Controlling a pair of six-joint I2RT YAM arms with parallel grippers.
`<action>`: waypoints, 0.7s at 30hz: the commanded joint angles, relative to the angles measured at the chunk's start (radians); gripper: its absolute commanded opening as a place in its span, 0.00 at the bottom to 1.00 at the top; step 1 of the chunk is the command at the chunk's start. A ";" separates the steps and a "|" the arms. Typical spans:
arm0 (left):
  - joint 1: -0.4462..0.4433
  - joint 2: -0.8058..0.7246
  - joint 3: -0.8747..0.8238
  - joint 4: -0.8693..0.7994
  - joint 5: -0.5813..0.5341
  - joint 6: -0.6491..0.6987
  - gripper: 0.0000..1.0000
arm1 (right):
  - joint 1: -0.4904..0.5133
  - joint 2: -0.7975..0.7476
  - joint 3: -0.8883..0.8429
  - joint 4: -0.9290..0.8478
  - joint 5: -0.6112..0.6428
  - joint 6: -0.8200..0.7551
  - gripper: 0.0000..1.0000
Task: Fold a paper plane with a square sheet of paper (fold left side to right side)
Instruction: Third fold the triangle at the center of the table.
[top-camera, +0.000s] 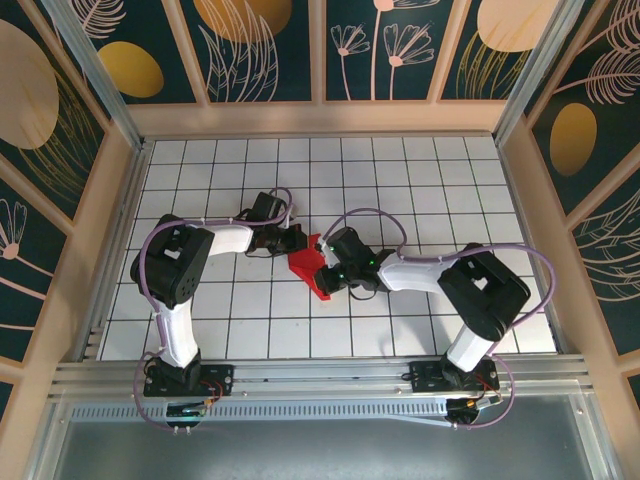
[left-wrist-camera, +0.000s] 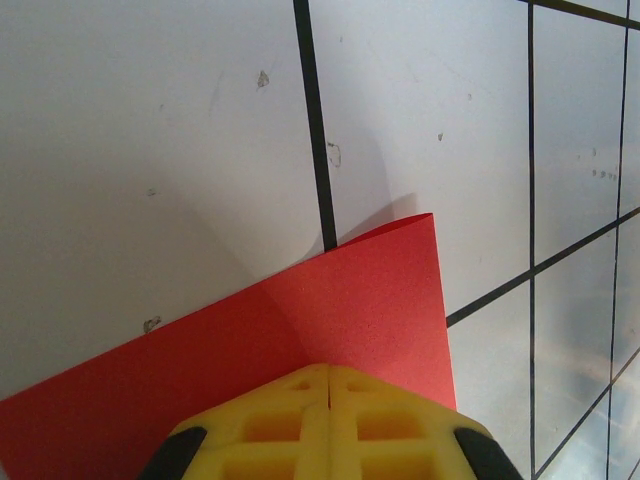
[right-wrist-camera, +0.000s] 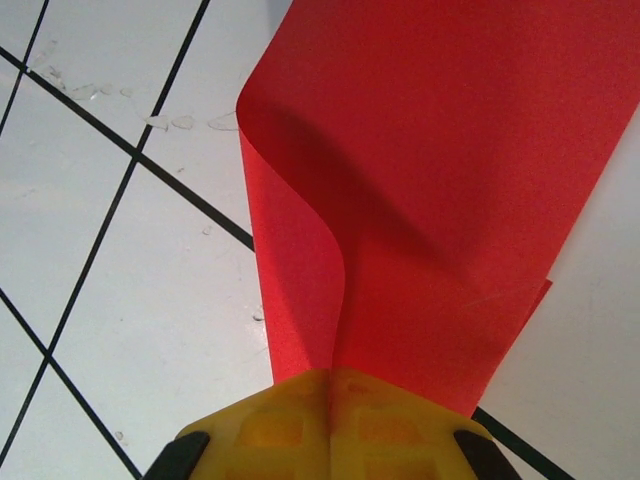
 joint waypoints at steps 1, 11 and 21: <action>-0.015 0.030 -0.006 -0.068 -0.045 0.022 0.00 | -0.014 0.014 0.031 -0.017 0.022 -0.003 0.00; -0.018 0.035 -0.001 -0.071 -0.048 0.022 0.00 | -0.031 0.035 0.063 -0.043 0.036 -0.019 0.00; -0.020 0.036 -0.004 -0.071 -0.053 0.025 0.00 | -0.033 0.047 0.062 -0.053 0.036 -0.021 0.00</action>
